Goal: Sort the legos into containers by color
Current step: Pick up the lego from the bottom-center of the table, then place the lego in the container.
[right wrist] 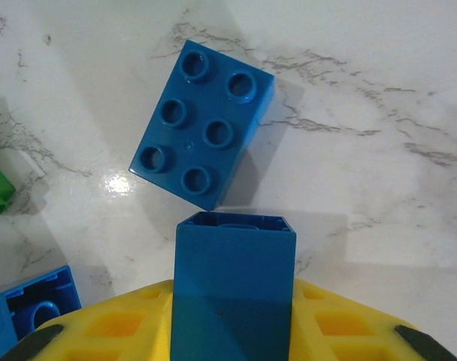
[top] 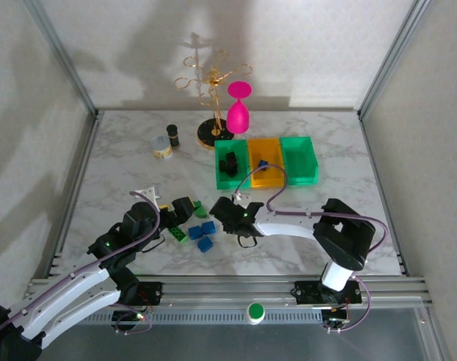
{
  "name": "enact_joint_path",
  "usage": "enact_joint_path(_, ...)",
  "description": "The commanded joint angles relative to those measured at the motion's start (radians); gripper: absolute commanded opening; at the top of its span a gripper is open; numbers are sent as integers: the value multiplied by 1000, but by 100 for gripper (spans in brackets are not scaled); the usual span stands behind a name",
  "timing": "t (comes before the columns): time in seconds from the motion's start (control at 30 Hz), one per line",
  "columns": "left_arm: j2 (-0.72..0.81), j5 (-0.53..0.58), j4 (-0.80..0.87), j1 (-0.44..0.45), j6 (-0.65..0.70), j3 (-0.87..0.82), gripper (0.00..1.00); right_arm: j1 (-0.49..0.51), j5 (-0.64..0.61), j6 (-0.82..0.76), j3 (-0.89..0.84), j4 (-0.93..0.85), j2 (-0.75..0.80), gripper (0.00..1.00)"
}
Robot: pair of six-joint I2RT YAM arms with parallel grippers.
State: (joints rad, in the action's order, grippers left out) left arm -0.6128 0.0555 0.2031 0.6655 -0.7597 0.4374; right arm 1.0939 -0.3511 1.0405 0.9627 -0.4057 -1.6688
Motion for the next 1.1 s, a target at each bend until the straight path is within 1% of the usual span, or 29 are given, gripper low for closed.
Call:
enact_joint_path(0.0, -7, -25, -24, -7, 3, 40, 100, 10, -56, 1, -24, -68, 91, 35)
enact_joint_path(0.1, -25, -39, -44, -7, 3, 50, 100, -1, -85, -9, -21, -120, 162, 35)
enact_joint_path(0.2, -53, -49, -78, -7, 7, 61, 100, -52, -84, -62, -21, -134, 240, 35)
enact_joint_path(0.3, -97, -59, -121, -7, 8, 76, 99, -151, -60, -160, -5, -126, 295, 35)
enact_joint_path(0.4, -144, -63, -170, -8, 3, 93, 100, -280, -7, -298, 30, -81, 292, 36)
enact_joint_path(0.5, -191, -57, -211, -7, 0, 106, 100, -387, 63, -417, 65, 3, 239, 36)
enact_joint_path(0.63, -249, -49, -249, -7, 1, 132, 100, -477, 106, -524, 148, 74, 131, 36)
enact_joint_path(0.7, -272, -41, -264, -8, 8, 145, 100, -516, 147, -567, 210, 90, 53, 36)
enact_joint_path(0.77, -287, -34, -272, -8, 12, 156, 100, -543, 143, -587, 261, 98, -18, 35)
enact_joint_path(0.9, -309, -23, -272, -9, 25, 180, 99, -591, 179, -620, 322, 139, -118, 35)
enact_joint_path(1.0, -320, -12, -269, -10, 31, 187, 100, -611, 168, -643, 361, 146, -178, 34)
enact_joint_path(1.07, -324, 5, -268, -10, 35, 189, 100, -625, 192, -676, 355, 194, -199, 33)
